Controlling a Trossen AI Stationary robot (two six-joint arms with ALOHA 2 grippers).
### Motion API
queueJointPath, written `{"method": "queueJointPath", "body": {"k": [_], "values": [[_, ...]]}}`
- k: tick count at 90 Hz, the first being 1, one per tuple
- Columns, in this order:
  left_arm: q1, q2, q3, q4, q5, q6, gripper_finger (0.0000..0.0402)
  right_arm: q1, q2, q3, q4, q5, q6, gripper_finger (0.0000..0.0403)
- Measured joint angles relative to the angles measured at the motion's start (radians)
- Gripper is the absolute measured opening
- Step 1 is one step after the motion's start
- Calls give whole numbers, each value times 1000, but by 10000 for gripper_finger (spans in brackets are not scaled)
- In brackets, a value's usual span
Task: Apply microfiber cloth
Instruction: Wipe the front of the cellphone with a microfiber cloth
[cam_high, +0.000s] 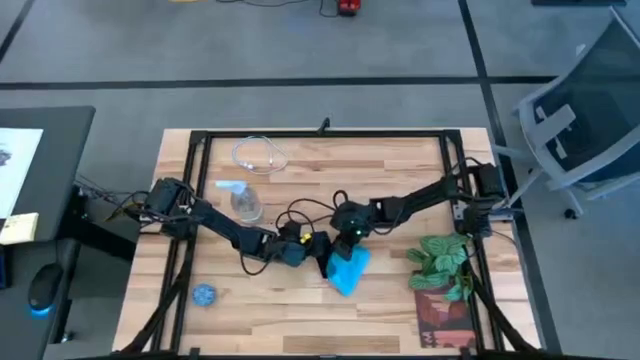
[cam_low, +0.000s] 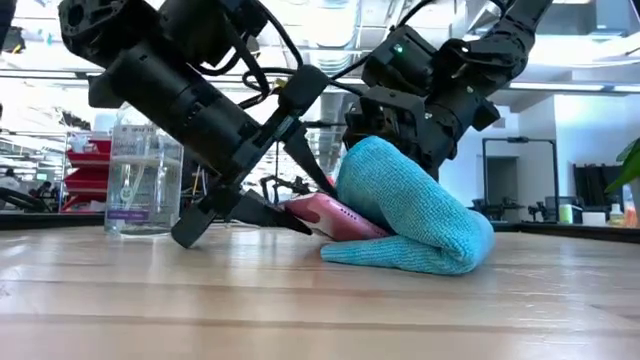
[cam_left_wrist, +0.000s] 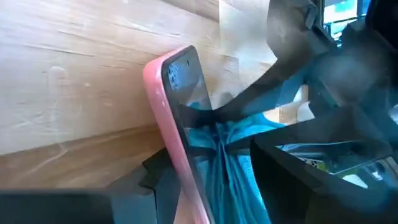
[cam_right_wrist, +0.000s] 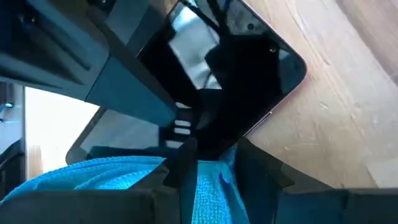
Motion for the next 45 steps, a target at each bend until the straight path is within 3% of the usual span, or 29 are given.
{"method": "queueJointPath", "body": {"k": [32, 45], "values": [[-41, 3, -1, 14, -67, 206, 27, -2, -61, -1, -53, 108, -14, 91], [-61, 4, 1, 24, -142, 316, 23, 8, -160, -1, -130, 224, -40, 91]]}}
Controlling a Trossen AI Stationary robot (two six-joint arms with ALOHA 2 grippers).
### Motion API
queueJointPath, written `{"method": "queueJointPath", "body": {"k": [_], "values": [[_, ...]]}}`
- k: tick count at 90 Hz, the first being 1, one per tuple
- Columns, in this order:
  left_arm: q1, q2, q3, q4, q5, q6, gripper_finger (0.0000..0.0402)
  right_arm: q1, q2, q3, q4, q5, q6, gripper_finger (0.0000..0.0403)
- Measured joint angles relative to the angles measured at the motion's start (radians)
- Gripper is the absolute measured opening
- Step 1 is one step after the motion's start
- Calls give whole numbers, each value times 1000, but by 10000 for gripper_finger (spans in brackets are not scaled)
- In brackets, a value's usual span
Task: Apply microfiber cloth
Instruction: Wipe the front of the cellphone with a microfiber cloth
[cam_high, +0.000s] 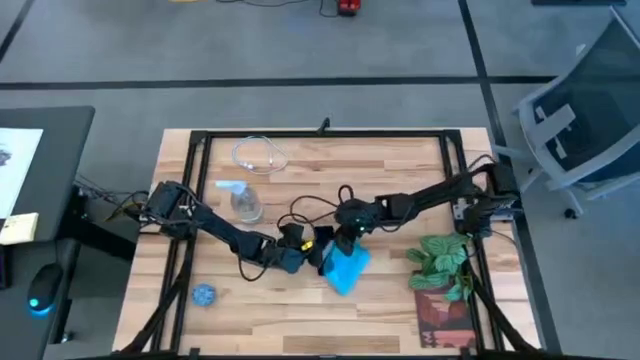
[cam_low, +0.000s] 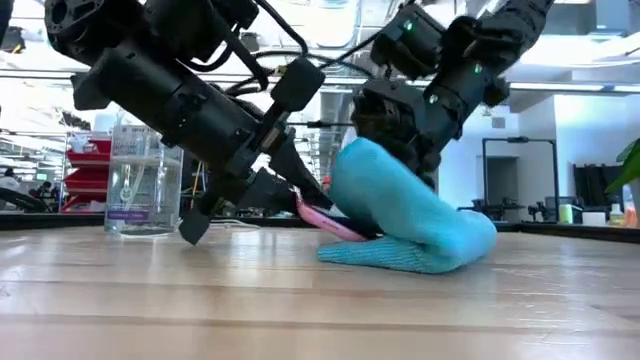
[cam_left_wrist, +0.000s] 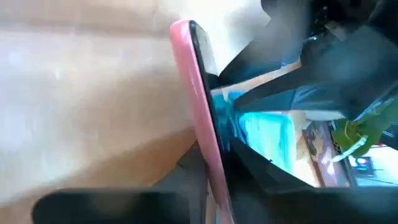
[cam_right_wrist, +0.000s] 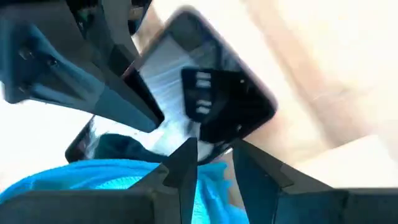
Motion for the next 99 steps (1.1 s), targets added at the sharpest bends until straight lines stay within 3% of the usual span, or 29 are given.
{"method": "queueJointPath", "body": {"k": [17, 25, 40, 49, 59, 82, 91, 99], "values": [[-12, 0, 0, -2, -49, 118, 30, 124, -136, 1, -111, 210, -13, 84], [-12, 0, 0, 1, -56, 153, 30, 219, -152, 1, -99, 245, -60, 82], [-12, 0, 0, 9, -82, 201, 31, 392, -35, 1, 28, 250, -100, 82], [-12, 0, 0, 21, -88, 215, 32, 459, 69, 1, 130, 335, -102, 84], [-12, 0, 0, 42, -89, 245, 29, 472, 167, 1, 242, 444, -126, 107], [-12, 1, 0, 47, -85, 248, 29, 436, 222, 1, 366, 492, -194, 211], [-12, 1, -1, 67, -84, 264, 28, 423, 228, 1, 338, 548, -180, 211], [-11, 2, -2, 91, -76, 275, 27, 423, 251, 2, 343, 585, -183, 172]]}}
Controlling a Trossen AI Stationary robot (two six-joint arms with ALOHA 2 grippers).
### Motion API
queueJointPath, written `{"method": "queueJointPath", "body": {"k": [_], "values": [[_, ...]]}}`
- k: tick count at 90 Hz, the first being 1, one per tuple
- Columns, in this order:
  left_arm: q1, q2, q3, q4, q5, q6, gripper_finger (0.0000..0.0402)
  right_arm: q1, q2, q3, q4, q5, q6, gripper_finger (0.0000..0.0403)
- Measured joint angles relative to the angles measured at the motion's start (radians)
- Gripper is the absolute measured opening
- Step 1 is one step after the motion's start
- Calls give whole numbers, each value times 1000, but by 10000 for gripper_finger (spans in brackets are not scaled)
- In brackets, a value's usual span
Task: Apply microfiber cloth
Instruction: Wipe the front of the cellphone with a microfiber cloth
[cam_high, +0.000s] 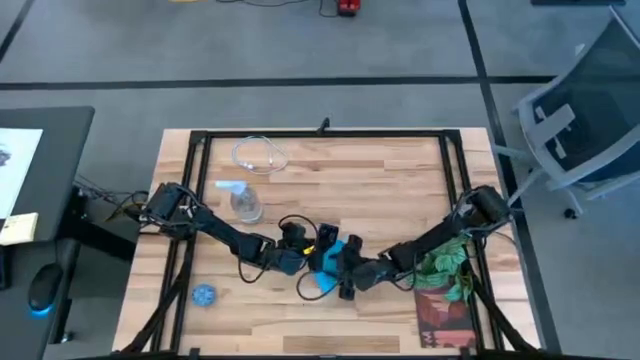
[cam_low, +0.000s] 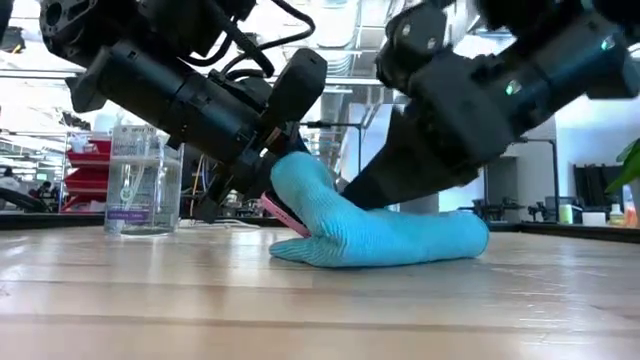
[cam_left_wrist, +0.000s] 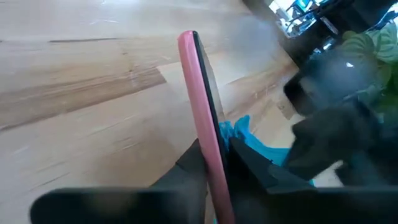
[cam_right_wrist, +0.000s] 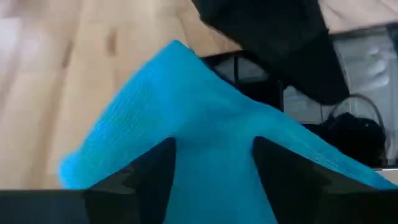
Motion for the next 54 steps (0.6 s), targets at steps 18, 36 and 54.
{"method": "queueJointPath", "body": {"k": [18, 36, 54], "values": [[-2, 0, 0, 17, 21, 20, 26, 51, 30, -1, 41, 141, -56, 16], [-13, 1, -1, 83, 33, 53, 26, 109, -8, -1, 67, 443, -107, 2], [-13, 4, -2, 195, 51, 102, 24, 97, -4, -1, 77, 489, -95, 1]]}}
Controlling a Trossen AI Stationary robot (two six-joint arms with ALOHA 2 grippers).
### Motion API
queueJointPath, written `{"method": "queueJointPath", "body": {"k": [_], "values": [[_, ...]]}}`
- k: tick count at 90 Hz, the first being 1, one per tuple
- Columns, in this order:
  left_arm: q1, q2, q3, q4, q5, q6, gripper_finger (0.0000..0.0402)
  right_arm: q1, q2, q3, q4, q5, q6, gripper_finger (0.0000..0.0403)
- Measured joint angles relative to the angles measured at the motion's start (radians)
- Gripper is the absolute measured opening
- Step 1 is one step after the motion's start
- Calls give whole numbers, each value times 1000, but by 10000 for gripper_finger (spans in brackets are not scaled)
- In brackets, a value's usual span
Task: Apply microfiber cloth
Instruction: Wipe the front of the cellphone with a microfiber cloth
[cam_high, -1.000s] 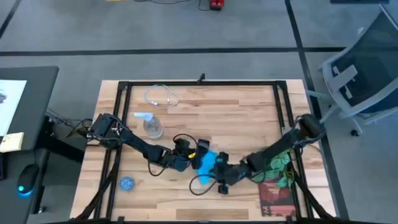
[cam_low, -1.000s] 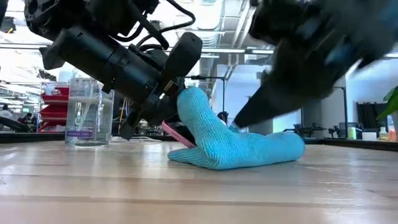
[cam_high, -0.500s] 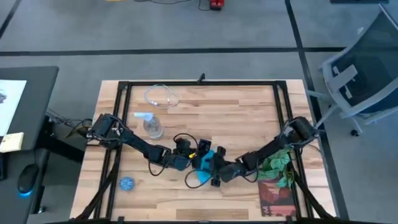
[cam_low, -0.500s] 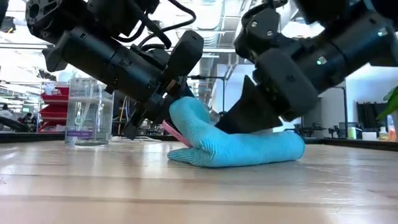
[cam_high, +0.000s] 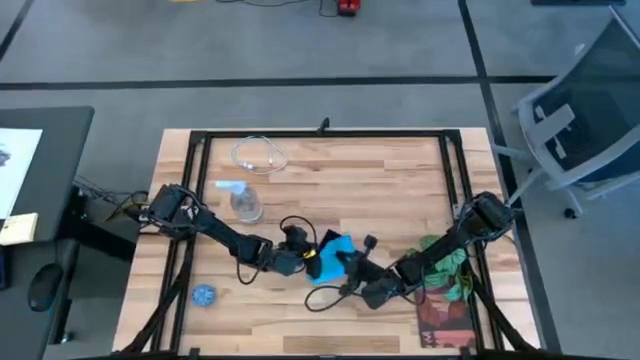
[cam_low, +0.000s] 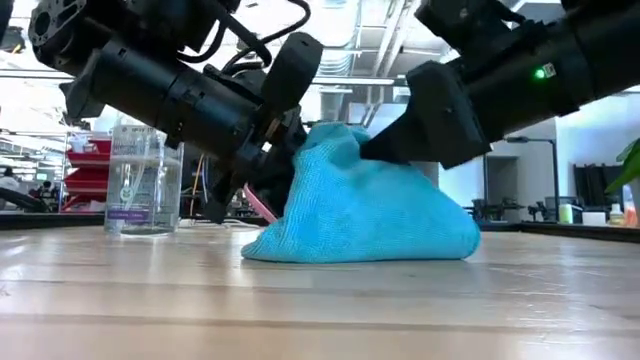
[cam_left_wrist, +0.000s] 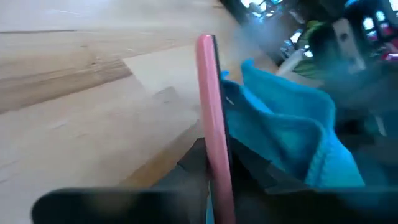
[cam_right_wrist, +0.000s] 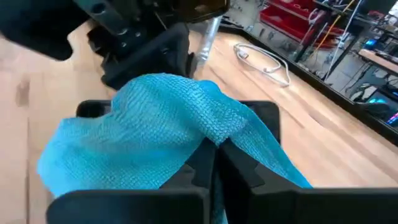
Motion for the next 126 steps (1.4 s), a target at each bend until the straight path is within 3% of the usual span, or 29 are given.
{"method": "queueJointPath", "body": {"k": [29, 38, 44, 62, 73, 81, 99, 126], "values": [[13, 0, -1, 88, -18, 0, 13, -55, 1, 0, 5, -299, -51, 0], [13, 0, -1, 95, -20, 13, 8, -63, 1, 0, 30, -339, -128, 0], [13, -2, 0, 101, -20, 12, 7, -63, 1, 0, 59, -302, -178, 0], [12, -5, 3, 109, -35, 11, 7, -34, 2, 0, 41, 64, -189, 0], [7, -5, 3, 95, -7, 10, 7, -28, -6, 0, 3, 195, -190, 0], [8, -4, 2, 92, 2, 10, 7, -33, -6, 0, -10, 187, -188, 0], [7, -1, 0, 73, 6, 26, 7, -54, -9, 0, -75, -27, -138, 0], [3, -3, 0, 72, 39, 55, 7, -56, -6, -3, 38, -19, -333, 0]]}}
